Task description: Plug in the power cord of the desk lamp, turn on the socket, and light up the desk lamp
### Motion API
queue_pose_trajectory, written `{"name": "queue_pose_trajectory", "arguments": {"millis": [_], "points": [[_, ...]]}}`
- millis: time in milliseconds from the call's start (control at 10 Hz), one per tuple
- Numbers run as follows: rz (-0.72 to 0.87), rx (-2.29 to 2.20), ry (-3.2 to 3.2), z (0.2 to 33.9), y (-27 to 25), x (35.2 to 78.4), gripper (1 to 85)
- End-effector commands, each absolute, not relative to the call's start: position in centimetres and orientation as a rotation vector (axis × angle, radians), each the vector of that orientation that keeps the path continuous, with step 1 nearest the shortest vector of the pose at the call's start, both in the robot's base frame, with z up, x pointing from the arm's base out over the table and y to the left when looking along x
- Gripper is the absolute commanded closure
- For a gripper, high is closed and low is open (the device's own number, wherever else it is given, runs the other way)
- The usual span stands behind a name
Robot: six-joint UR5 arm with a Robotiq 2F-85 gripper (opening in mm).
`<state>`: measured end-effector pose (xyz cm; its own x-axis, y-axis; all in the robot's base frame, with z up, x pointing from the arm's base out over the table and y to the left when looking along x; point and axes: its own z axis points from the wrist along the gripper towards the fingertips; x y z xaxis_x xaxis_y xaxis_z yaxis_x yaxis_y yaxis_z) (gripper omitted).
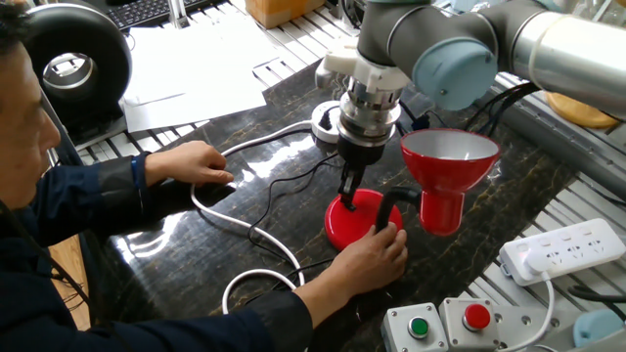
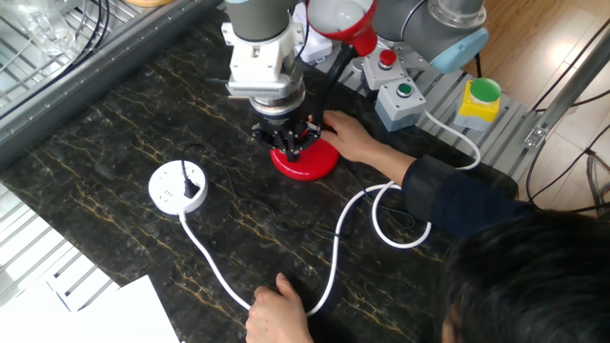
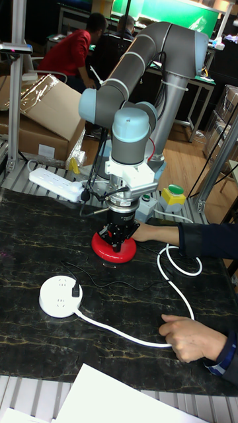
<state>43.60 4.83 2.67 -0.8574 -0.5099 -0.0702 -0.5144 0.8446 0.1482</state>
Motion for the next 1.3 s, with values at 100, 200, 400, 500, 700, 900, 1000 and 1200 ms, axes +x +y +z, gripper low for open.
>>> {"name": "queue_pose_trajectory", "arguments": {"millis": [100, 200, 400, 500, 700, 900, 1000, 1200], "points": [[0.264, -0.824, 2.961, 2.1, 5.2, 44.5, 84.7], [0.266, -0.826, 2.959, 2.3, 5.2, 44.5, 84.7], [0.142, -0.972, 2.973, 4.9, 0.9, 44.7, 84.7], [0.045, -1.061, 2.968, 6.4, -1.8, 45.1, 84.7], [-0.046, -1.116, 2.957, 7.4, -4.2, 46.0, 84.7], [-0.189, -1.211, 2.897, 7.7, -7.2, 47.7, 84.7], [-0.183, -1.232, 2.886, 8.3, -8.3, 48.1, 84.7], [-0.164, -1.285, 2.863, 10.5, -11.7, 48.2, 84.7]]}}
